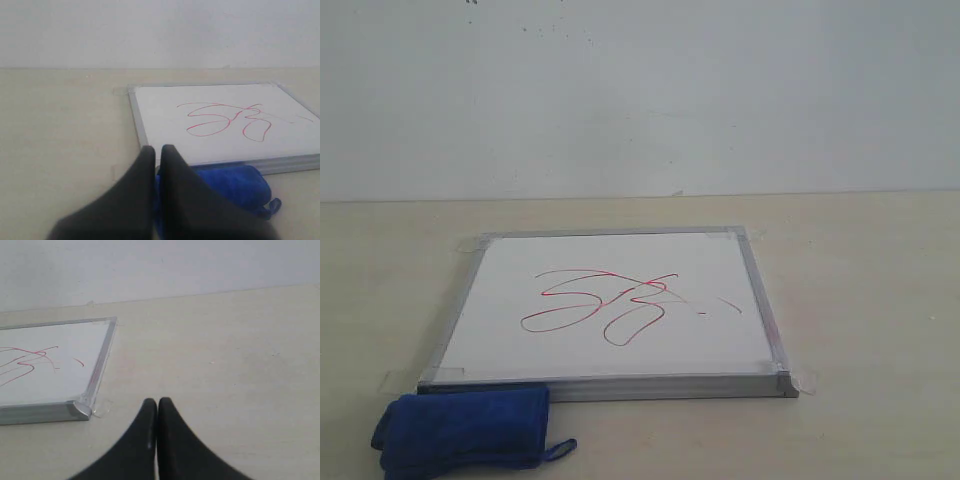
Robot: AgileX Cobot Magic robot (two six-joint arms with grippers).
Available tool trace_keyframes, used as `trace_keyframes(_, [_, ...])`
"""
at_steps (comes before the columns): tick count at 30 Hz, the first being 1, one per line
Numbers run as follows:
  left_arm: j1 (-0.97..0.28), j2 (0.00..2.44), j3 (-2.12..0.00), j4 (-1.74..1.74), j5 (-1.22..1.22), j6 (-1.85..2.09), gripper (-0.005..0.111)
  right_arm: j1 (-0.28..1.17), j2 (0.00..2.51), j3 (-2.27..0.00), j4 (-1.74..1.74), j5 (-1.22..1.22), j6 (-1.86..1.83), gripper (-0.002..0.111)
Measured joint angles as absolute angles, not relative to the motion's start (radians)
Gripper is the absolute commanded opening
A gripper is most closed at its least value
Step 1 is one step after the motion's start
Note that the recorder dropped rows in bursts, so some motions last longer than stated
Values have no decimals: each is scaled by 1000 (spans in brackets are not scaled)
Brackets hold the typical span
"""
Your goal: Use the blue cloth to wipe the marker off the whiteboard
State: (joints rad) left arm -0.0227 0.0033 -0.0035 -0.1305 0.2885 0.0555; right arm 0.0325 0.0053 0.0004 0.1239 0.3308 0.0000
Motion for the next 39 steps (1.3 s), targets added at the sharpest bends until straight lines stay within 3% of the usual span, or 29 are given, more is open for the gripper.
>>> trace_keyframes(10, [-23,3,-4,-130,289,56,4,32,5,0,124,290,0,0])
trace_keyframes(17, [-23,3,-4,-130,289,56,4,32,5,-5,130,-88,19,0])
trace_keyframes(27, [-23,3,-4,-130,289,56,4,32,153,-357,141,124,-101,0])
trace_keyframes(39, [-23,3,-4,-130,289,56,4,32,169,-387,143,65,-72,0])
